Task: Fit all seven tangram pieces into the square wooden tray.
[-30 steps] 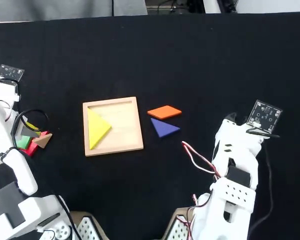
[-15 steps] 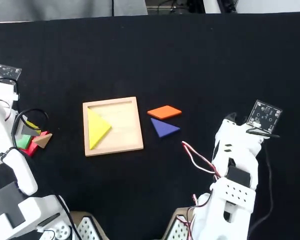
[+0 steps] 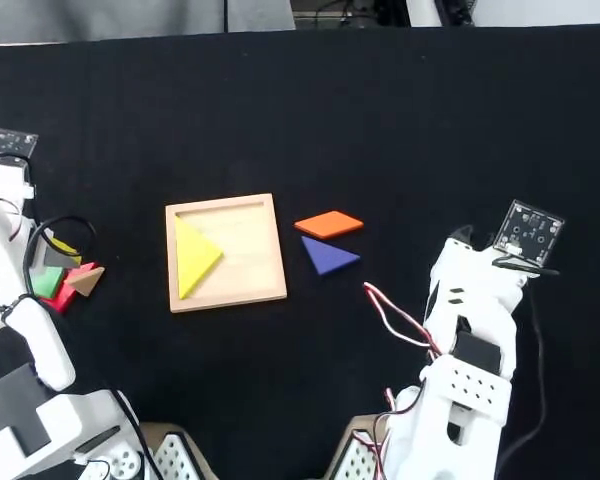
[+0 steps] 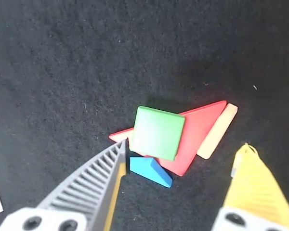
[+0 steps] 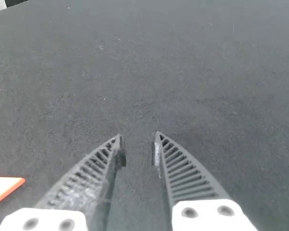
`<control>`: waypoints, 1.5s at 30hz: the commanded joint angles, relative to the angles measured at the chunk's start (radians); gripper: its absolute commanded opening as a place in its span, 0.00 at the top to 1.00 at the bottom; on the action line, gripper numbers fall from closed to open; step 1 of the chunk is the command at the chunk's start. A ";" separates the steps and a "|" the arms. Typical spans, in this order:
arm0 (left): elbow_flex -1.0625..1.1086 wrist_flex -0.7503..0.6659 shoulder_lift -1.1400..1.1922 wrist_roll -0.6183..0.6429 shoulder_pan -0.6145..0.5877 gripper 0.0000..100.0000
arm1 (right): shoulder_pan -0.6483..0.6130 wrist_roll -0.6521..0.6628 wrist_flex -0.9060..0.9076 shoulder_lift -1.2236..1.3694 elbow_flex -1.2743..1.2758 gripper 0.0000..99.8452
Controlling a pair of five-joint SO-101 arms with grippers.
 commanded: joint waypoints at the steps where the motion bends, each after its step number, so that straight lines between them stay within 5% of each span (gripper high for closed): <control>1: -0.042 -0.017 -0.014 0.021 -0.012 0.66 | -0.012 0.011 -0.018 -0.001 -0.007 0.90; 28: -0.021 -0.117 -0.005 0.000 -0.007 0.66 | -0.012 0.011 -0.018 -0.001 -0.007 0.90; 33: 0.001 -0.235 -0.003 0.041 -0.015 0.68 | -0.012 0.011 -0.018 -0.001 -0.007 0.90; 38: 0.074 -0.423 -0.014 0.109 0.010 0.82 | -0.012 0.011 -0.018 -0.001 -0.007 0.90; 40: 0.068 -0.402 -0.014 0.064 0.010 0.84 | -0.012 0.011 -0.018 -0.001 -0.007 0.90; 45: 0.022 -0.173 -0.014 -0.336 0.022 0.83 | -0.012 0.011 -0.026 -0.001 0.001 0.89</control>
